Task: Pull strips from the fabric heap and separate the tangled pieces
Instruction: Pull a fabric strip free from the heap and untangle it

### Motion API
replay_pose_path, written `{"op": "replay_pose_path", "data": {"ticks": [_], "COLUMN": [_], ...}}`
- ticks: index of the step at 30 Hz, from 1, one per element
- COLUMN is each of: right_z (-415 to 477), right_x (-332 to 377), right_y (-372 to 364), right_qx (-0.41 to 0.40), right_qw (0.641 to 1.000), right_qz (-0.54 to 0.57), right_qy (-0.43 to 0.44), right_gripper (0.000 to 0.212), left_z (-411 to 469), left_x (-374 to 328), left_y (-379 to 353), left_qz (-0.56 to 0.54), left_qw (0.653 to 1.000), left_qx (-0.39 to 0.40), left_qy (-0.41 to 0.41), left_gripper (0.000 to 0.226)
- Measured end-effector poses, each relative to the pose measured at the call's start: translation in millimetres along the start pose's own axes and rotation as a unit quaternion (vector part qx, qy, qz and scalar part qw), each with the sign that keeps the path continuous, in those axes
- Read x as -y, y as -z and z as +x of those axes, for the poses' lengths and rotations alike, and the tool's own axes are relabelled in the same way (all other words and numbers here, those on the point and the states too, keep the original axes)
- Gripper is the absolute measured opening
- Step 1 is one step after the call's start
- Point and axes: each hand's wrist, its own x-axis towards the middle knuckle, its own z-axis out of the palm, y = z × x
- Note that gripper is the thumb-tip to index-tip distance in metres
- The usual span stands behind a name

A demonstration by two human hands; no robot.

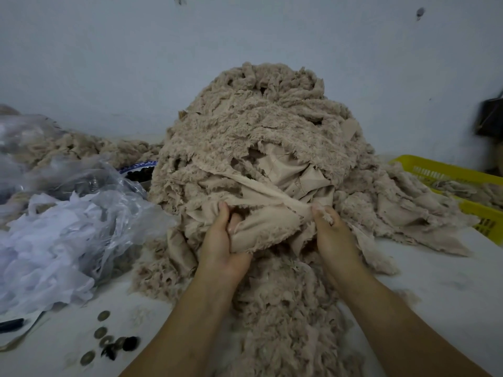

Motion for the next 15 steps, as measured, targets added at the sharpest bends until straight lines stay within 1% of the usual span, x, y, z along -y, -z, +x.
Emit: {"op": "replay_pose_path", "data": {"ticks": [2, 4, 5, 6, 8, 9, 10, 11, 12, 13, 14, 15], "right_z": [4, 4, 8, 13, 20, 20, 17, 10, 4, -2, -6, -7], "right_x": [-6, -5, -5, -4, 2, 4, 6, 6, 6, 6, 7, 8], "right_y": [-1, -1, 3, 10, 25, 27, 22, 13, 5, 2, 2, 6], "right_qx": [-0.019, -0.034, -0.05, -0.08, -0.138, -0.145, -0.132, -0.103, -0.071, -0.048, -0.033, -0.032], "right_qw": [1.0, 0.998, 0.996, 0.991, 0.979, 0.976, 0.977, 0.984, 0.99, 0.994, 0.995, 0.994], "right_qz": [0.023, 0.042, 0.061, 0.082, 0.124, 0.138, 0.137, 0.112, 0.082, 0.05, 0.034, 0.039], "right_qy": [-0.008, -0.034, -0.049, -0.063, -0.082, -0.087, -0.093, -0.094, -0.09, -0.087, -0.089, -0.095], "right_gripper": [0.045, 0.038, 0.032, 0.029, 0.026, 0.022, 0.024, 0.036, 0.052, 0.063, 0.057, 0.04], "left_z": [-2, -4, -7, -9, -14, -12, -7, -4, -1, 2, 3, 4], "left_x": [6, 13, 11, 8, -2, -5, -7, -4, 1, 7, 12, 15], "left_y": [-4, -4, -3, -2, -1, -1, -2, 0, 1, 2, 2, 3], "left_qz": [0.024, 0.032, 0.036, 0.042, 0.053, 0.057, 0.063, 0.084, 0.123, 0.172, 0.212, 0.227], "left_qw": [0.999, 0.994, 0.99, 0.982, 0.971, 0.975, 0.985, 0.992, 0.992, 0.985, 0.977, 0.973], "left_qx": [0.028, 0.082, 0.113, 0.155, 0.21, 0.197, 0.147, 0.081, 0.031, 0.004, -0.008, -0.019], "left_qy": [0.024, 0.059, 0.081, 0.098, 0.103, 0.081, 0.063, 0.044, 0.022, 0.005, -0.007, -0.023], "left_gripper": [0.067, 0.068, 0.064, 0.054, 0.032, 0.029, 0.03, 0.032, 0.032, 0.032, 0.031, 0.03]}}
